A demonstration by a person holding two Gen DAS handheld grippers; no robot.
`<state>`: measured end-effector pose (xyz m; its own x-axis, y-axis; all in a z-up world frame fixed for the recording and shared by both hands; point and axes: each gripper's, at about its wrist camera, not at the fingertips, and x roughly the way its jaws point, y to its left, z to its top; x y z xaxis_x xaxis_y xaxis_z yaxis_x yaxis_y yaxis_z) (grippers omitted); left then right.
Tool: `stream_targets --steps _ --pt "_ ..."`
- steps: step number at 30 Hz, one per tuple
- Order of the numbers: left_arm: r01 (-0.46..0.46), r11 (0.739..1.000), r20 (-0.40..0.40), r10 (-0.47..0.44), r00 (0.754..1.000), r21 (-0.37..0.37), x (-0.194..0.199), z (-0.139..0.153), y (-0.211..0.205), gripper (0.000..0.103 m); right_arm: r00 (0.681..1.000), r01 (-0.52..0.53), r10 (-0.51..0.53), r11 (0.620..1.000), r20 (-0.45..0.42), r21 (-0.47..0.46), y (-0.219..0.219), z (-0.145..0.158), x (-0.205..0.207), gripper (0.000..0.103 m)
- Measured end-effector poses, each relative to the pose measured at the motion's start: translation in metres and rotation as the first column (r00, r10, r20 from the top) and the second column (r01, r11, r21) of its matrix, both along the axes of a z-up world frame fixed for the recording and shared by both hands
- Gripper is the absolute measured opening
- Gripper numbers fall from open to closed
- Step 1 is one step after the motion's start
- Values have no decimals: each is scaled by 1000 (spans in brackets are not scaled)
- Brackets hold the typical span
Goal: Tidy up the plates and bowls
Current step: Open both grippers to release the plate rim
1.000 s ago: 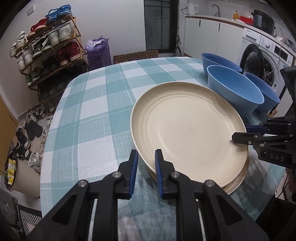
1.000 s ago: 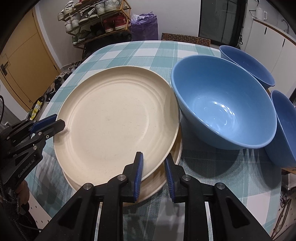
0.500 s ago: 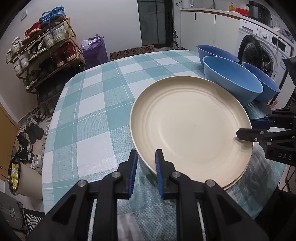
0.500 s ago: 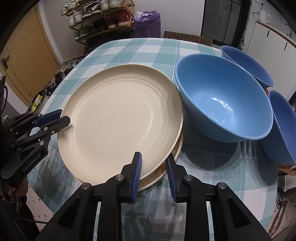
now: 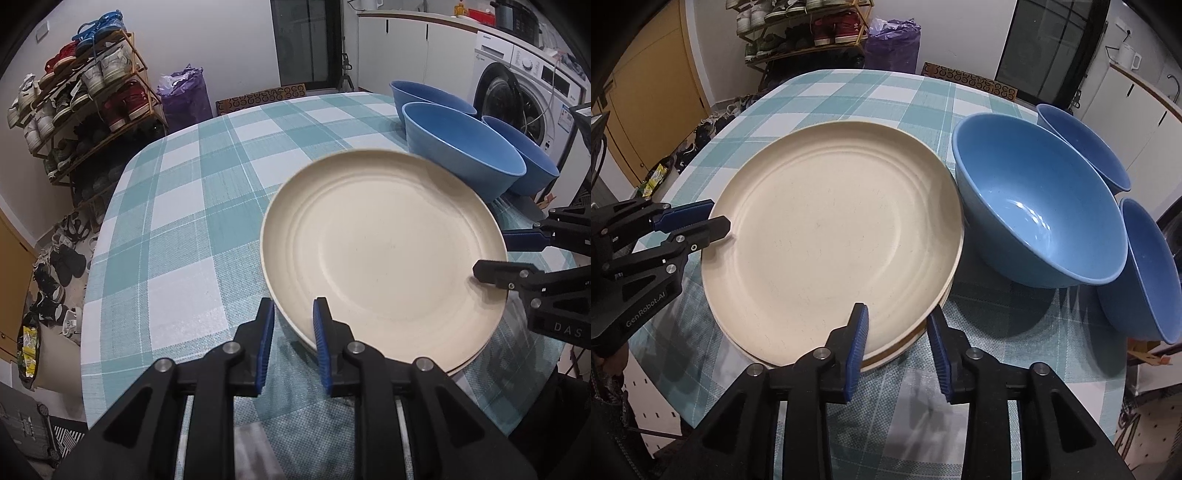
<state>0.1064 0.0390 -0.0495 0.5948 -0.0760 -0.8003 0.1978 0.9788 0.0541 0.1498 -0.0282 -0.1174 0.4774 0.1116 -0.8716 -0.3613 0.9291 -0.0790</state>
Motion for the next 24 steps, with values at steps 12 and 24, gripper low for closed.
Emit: stream_targets --steps 12,24 --pt "-9 1000 1 9 1000 -6 2 -2 -1 34 999 -37 38 999 -6 33 -2 -2 -5 64" --pt "-13 996 22 15 1000 -90 1 7 2 68 998 -37 32 994 50 105 -11 16 -10 87"
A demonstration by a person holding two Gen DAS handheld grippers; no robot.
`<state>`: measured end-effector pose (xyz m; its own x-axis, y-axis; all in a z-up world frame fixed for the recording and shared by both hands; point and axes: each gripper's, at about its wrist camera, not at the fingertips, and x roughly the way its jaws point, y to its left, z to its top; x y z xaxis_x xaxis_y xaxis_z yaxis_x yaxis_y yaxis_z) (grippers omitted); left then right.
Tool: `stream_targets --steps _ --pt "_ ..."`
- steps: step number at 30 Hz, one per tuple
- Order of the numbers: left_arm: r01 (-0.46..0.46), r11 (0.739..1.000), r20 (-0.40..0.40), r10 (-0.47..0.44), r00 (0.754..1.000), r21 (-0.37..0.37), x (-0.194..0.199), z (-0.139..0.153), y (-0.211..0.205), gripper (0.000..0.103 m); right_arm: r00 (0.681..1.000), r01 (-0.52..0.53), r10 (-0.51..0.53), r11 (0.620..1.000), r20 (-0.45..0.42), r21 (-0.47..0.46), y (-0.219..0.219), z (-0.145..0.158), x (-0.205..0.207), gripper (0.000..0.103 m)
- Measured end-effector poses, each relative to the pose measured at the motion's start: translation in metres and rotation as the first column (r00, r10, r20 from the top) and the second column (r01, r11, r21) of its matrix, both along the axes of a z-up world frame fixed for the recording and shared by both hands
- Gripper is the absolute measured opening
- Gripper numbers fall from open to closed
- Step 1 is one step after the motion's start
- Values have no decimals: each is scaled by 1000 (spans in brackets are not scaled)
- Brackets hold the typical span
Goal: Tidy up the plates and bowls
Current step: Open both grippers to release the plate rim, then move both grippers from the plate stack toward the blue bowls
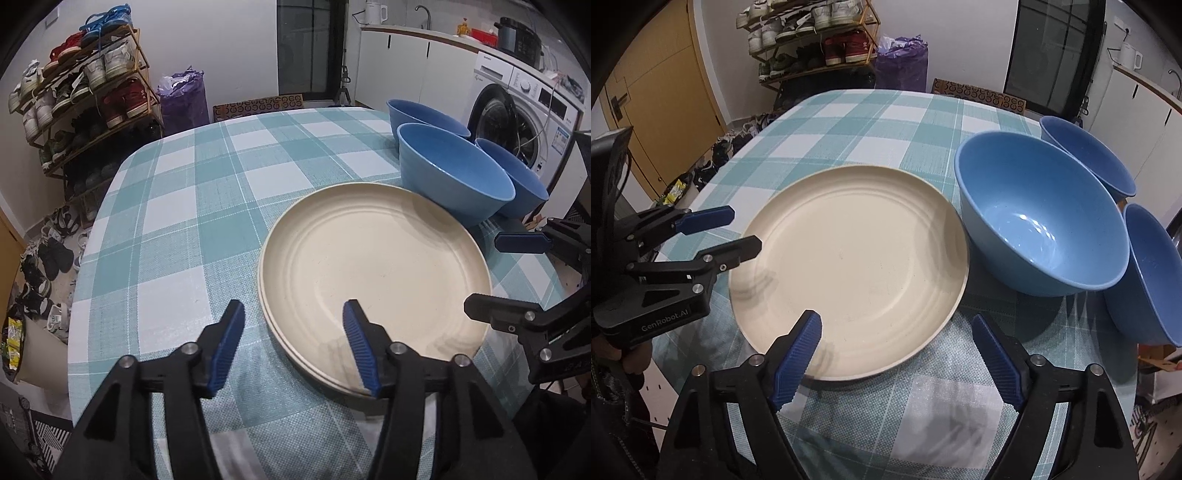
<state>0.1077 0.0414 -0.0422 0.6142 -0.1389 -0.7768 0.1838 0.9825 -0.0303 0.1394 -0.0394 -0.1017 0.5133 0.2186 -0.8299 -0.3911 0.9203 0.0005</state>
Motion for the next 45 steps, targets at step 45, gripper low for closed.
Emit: stream_targets --steps 45 --pt "-113 980 152 138 979 -162 -1 55 -25 99 980 0 -43 977 197 215 -69 72 -24 102"
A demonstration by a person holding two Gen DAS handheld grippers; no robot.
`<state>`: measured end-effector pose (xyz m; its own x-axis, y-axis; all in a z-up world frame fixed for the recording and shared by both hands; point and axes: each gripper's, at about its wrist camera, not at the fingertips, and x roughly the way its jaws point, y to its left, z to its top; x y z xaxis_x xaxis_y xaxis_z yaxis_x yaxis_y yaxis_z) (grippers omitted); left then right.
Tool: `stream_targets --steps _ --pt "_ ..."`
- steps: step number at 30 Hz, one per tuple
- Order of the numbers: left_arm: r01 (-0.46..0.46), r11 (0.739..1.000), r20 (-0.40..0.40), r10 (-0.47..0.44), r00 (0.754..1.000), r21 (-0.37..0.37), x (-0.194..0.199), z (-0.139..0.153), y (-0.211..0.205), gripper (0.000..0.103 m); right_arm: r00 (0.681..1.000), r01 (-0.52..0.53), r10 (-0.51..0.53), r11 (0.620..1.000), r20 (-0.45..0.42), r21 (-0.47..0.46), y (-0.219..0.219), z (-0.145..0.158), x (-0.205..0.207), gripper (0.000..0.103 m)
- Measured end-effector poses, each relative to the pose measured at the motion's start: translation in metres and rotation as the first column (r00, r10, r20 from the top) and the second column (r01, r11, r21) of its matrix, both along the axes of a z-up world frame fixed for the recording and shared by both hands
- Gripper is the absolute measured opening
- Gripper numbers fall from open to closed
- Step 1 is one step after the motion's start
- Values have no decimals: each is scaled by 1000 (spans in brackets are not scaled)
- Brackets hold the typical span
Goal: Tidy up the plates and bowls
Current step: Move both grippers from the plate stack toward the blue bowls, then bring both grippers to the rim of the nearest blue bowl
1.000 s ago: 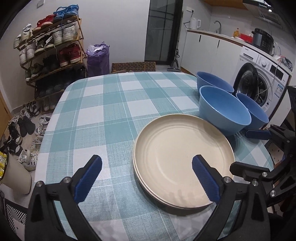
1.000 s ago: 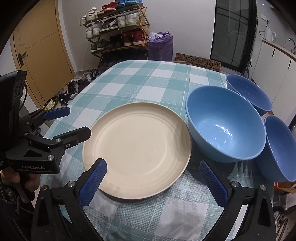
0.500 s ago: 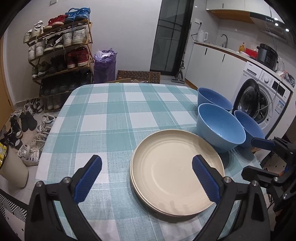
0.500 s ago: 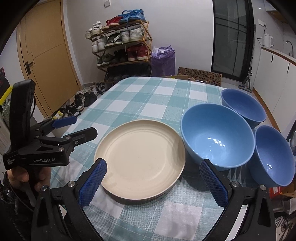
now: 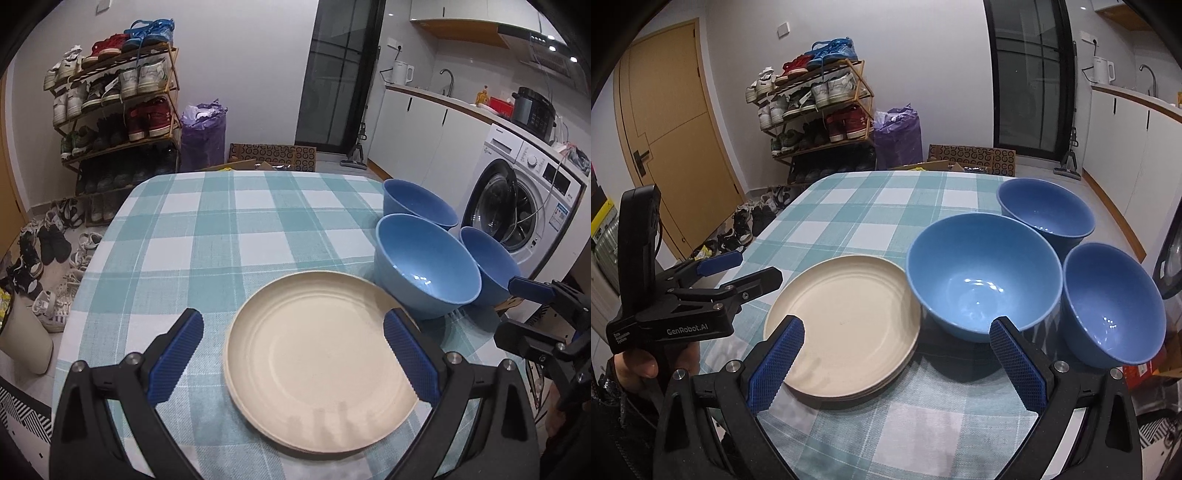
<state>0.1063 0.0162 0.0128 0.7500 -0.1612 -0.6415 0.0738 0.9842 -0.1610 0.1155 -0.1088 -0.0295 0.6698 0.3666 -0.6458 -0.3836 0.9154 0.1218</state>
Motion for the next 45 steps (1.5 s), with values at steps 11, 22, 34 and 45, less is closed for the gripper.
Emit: stream_targets --steps 11,22,34,45 --pt "14 1000 6 -14 1000 23 19 15 -32 99 999 33 -33 999 27 10 -38 17 14 102" --pt "43 999 27 -44 999 32 43 34 -57 99 995 88 -88 996 40 6 -79 40 35 102" --pt "55 998 29 -56 998 44 74 50 -72 99 990 138 -139 990 39 28 -115 60 58 102" --pt "88 993 34 -91 995 82 104 54 -105 99 982 181 -183 983 41 32 -143 71 82 102"
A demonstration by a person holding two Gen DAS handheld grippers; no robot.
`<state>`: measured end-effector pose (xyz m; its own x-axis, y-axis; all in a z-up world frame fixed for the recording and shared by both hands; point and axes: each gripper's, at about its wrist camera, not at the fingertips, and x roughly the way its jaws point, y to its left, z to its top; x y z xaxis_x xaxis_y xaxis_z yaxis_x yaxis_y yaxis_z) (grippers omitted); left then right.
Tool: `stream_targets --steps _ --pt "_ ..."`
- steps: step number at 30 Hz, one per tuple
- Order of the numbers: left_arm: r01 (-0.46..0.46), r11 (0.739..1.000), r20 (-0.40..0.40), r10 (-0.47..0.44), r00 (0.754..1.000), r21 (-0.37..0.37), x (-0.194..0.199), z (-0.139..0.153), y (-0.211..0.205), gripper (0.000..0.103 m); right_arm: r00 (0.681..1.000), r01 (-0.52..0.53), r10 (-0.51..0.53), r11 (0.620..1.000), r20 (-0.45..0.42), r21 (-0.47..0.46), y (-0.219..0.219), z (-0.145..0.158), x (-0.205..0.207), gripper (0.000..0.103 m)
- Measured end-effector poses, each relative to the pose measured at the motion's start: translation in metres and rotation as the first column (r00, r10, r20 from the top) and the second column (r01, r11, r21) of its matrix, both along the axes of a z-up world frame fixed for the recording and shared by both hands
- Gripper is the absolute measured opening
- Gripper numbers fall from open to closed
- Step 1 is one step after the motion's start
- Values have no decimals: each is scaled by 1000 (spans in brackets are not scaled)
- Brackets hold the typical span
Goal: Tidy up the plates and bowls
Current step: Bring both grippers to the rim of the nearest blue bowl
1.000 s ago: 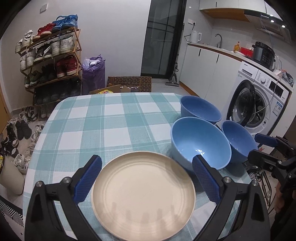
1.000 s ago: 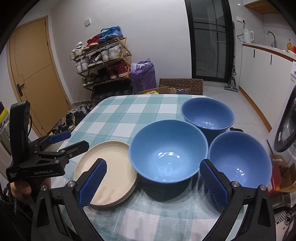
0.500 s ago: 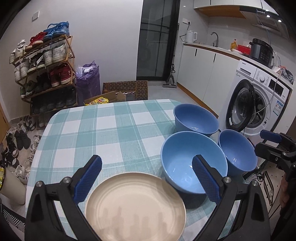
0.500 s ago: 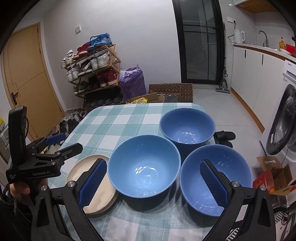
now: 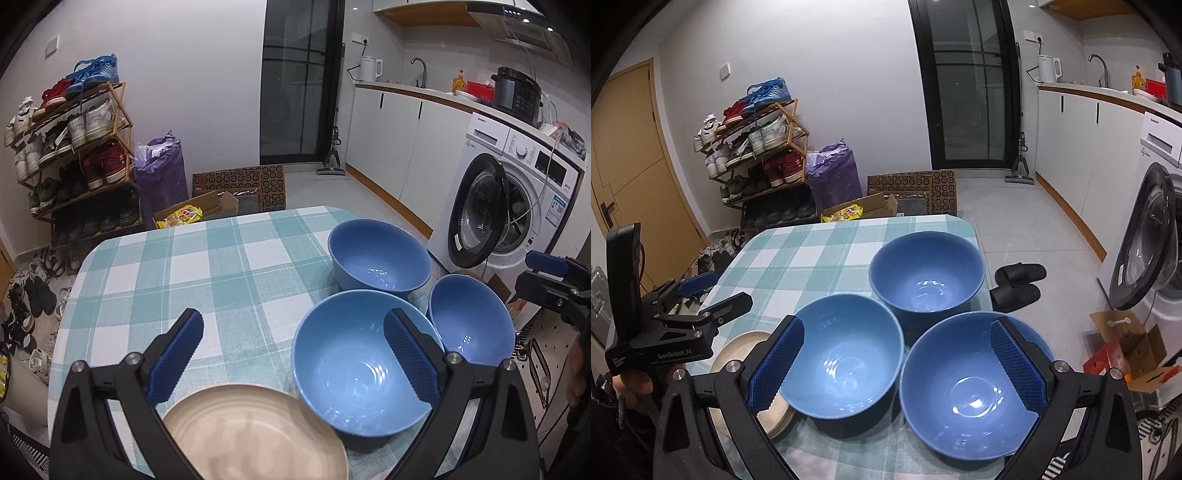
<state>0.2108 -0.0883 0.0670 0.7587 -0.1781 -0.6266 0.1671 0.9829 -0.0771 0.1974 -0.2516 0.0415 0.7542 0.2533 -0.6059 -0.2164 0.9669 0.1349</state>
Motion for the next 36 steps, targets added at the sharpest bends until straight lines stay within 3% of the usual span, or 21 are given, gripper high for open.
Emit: stream_targets --steps 16,28,36 --pt "64 998 -19 -63 998 19 38 3 -44 99 998 61 -61 998 -9 28 -48 18 31 102" --pt "91 996 -47 -90 995 20 68 -4 -63 99 996 86 -86 996 -20 6 -62 9 57 102" --pt "96 995 -79 -94 992 28 88 -16 -69 99 994 102 -98 993 -53 63 -76 -4 81 102"
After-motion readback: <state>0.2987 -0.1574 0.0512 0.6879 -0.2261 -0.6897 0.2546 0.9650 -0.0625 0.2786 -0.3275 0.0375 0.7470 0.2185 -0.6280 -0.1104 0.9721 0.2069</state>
